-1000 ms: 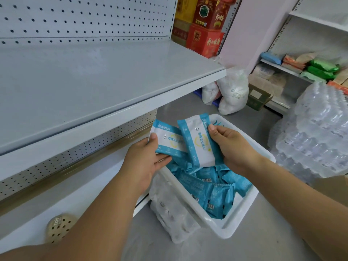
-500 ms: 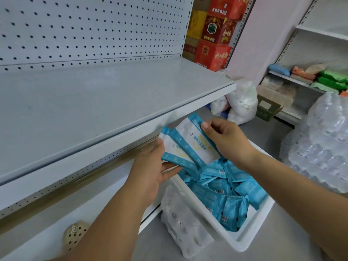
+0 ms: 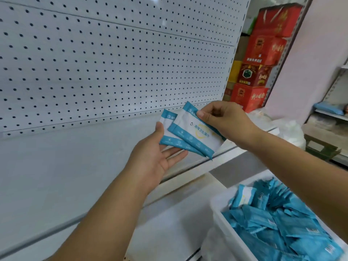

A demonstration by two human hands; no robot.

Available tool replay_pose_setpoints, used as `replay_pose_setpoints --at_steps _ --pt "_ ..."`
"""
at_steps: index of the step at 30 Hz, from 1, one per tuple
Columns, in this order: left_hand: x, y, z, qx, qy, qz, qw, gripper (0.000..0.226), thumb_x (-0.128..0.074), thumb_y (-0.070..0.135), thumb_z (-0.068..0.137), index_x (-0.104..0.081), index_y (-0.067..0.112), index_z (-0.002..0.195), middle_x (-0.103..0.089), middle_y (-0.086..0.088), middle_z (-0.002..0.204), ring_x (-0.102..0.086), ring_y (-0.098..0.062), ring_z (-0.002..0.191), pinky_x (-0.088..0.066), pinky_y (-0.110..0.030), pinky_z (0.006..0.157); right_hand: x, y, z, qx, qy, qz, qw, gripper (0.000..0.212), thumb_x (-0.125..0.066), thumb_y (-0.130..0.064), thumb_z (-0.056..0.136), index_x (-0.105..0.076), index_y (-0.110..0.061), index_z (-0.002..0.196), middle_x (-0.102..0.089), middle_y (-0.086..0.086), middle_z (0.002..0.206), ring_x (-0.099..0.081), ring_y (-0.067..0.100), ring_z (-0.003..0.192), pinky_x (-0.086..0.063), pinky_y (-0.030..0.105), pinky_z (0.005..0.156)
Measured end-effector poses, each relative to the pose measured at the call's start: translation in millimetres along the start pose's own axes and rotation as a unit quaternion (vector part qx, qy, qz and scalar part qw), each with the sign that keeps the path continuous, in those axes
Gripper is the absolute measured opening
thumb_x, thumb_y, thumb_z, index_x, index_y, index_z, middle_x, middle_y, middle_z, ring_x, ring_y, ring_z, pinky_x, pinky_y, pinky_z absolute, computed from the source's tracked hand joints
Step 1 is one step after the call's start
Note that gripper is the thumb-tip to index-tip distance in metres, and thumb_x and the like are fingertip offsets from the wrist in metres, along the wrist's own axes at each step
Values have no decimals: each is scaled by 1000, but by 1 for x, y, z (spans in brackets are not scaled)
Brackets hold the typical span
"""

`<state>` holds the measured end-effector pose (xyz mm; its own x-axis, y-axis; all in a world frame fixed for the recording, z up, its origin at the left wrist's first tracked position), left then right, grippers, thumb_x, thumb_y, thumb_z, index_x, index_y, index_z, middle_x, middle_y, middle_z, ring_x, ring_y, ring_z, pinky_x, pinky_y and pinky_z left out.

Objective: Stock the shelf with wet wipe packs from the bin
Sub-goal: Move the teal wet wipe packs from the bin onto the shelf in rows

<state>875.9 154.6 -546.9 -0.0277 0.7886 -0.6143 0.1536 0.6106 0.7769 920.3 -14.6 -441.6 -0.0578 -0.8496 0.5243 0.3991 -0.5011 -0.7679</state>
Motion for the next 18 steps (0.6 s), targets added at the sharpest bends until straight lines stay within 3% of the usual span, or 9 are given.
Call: replay_pose_setpoints --at_steps 4,7,11,14,18 --pt "48 52 -13 -51 28 52 997 44 -61 43 93 -65 7 118 -74 -14 113 -73 -34 98 -60 -43 82 -64 -36 24 32 -27 33 999 24 -75 -36 88 -73 -12 86 -73 -3 82 -63 3 62 -50 22 51" --pt "83 79 -28 -88 42 83 992 33 -69 30 90 -66 5 112 -75 -13 108 -73 -33 98 -60 -41 83 -114 -61 34 43 -66 70 994 21 -78 -35 85 -74 -16 83 -71 -15 79 -64 1 62 -51 18 52" --pt "125 105 -48 -129 78 108 983 27 -69 17 91 -66 4 115 -75 -13 108 -73 -31 99 -61 -40 82 -175 -98 38 75 -130 84 985 18 -79 -33 85 -75 -15 83 -71 -11 79 -64 1 63 -48 14 54" --pt "154 125 -65 -159 116 101 975 23 -66 13 94 -66 3 114 -75 -13 107 -73 -31 98 -60 -42 83 -210 -120 40 77 -168 88 979 24 -77 -36 87 -75 -13 90 -76 1 86 -65 4 68 -50 16 58" --pt "190 155 -93 -199 163 103 961 23 -62 14 97 -64 2 116 -75 -14 108 -74 -30 98 -61 -41 82 -247 -146 37 87 -278 69 954 31 -71 -44 88 -73 -19 107 -77 -7 100 -71 3 87 -52 16 69"
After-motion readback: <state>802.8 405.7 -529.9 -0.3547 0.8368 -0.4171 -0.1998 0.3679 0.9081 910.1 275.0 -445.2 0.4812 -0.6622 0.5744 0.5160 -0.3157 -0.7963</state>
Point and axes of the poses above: each hand's wrist, its own z-axis towards the middle knuckle, its own x-axis out of the back of the hand, y = z × x, the point moved 10 cm from there along z, towards the middle knuckle
